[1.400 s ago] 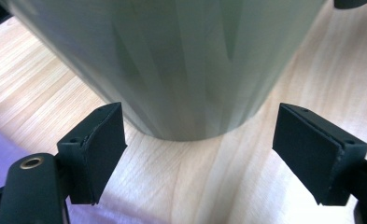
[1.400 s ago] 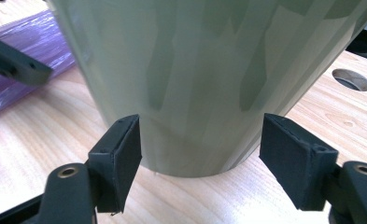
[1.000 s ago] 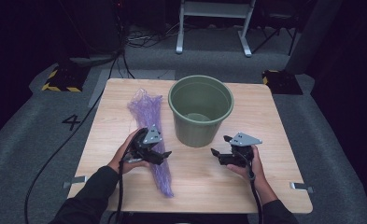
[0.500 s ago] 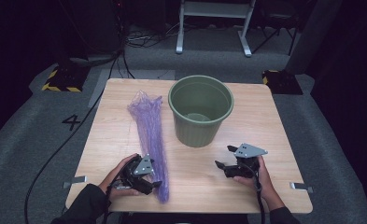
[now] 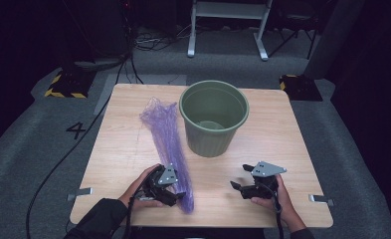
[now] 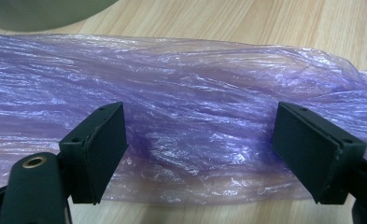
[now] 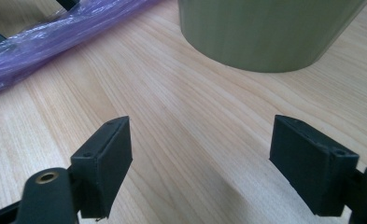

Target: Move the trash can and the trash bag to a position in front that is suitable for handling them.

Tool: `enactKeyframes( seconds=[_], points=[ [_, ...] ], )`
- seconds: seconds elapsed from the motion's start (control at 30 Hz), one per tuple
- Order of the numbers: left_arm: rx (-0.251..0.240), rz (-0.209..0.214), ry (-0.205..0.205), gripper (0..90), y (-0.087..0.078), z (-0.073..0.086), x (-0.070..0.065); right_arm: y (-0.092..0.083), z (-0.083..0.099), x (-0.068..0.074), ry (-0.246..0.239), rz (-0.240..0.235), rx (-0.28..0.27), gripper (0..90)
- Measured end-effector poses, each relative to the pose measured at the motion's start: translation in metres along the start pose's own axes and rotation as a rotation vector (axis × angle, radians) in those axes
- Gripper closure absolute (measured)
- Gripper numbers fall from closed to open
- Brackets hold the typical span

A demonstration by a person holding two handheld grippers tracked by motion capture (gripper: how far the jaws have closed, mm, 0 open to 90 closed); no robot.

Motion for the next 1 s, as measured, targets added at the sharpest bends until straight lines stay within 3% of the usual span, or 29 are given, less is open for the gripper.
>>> enactKeyframes(
  seconds=[0.2,0.43,0.67,0.93,1.0],
  points=[
    [-0.007,0.008,-0.014,16.3,0.007,-0.007,-0.002,-0.003,0.001,0.004,0.0,-0.004,-0.004,21.0],
    [-0.016,0.012,-0.029,15.3,0.024,-0.023,-0.007,-0.001,-0.006,0.025,-0.042,-0.047,-0.006,20.9],
    [-0.018,0.009,-0.039,15.0,0.032,-0.032,-0.008,0.0,-0.01,0.037,-0.064,-0.067,-0.024,22.0],
    [-0.017,0.001,-0.054,15.0,0.038,-0.039,-0.009,0.014,-0.011,0.079,-0.092,-0.196,-0.004,22.3],
    [-0.012,0.001,-0.059,15.0,0.039,-0.039,-0.009,0.018,-0.01,0.086,-0.112,-0.206,0.01,22.6]
  ],
)
Point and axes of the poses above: each handheld gripper's, and its own axes: y roughly forward along the jaws, z roughly out of its underside, x roughly to its left, the point moved 9 cm from there along y, roughly forward along the jaws, and after that the axes turned 2 degrees about x, right-handed, at the moved point
